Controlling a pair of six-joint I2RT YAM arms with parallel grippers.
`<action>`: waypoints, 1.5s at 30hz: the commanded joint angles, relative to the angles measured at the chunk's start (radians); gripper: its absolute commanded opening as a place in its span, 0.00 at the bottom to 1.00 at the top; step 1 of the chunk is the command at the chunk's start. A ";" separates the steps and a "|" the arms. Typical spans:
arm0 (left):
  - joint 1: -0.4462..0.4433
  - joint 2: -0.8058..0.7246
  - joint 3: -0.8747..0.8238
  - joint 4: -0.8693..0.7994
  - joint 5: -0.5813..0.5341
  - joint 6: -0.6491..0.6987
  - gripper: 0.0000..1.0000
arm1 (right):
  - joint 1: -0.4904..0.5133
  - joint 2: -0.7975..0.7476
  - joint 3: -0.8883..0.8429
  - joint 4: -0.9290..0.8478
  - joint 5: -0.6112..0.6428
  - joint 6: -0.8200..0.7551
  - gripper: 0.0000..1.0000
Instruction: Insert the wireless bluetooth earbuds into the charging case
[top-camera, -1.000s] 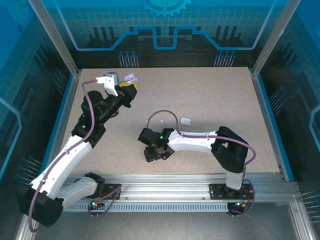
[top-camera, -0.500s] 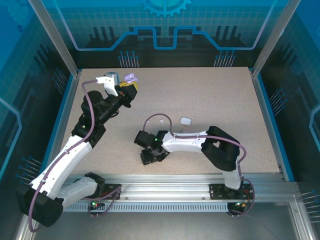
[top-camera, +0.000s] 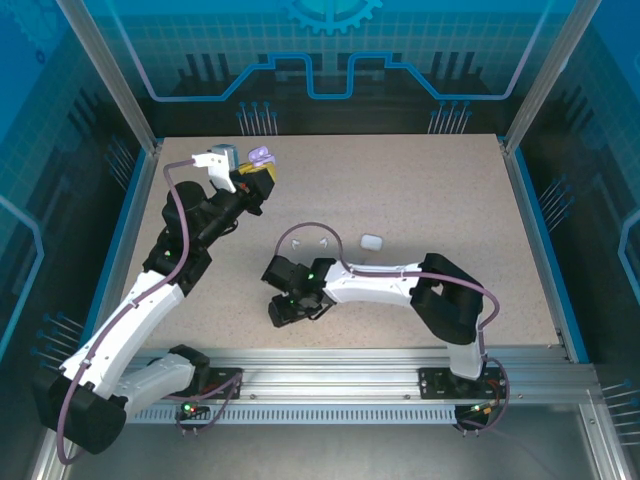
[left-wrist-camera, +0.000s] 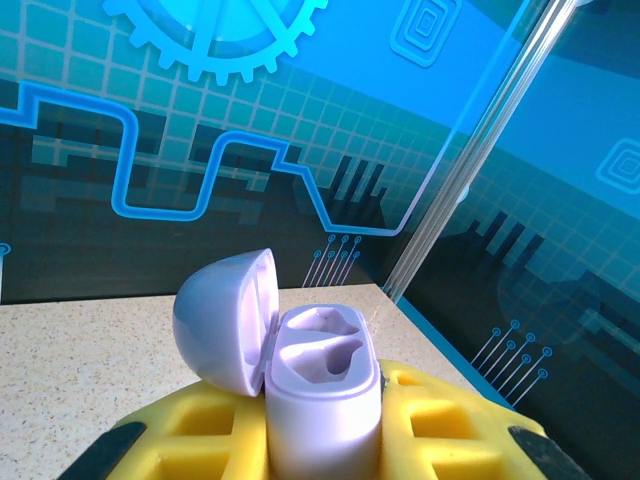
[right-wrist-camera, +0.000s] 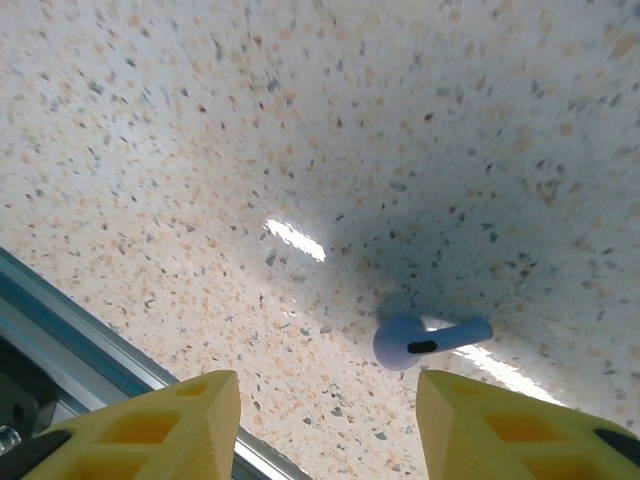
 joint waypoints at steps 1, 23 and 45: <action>0.010 -0.027 0.009 0.022 0.017 -0.011 0.00 | -0.030 0.000 0.019 -0.029 0.029 -0.067 0.50; 0.008 -0.034 0.007 0.023 0.017 -0.019 0.00 | -0.006 0.071 -0.011 0.008 -0.025 -0.061 0.46; 0.008 -0.030 -0.002 0.034 0.019 -0.025 0.00 | 0.031 0.069 -0.002 -0.074 0.085 0.018 0.46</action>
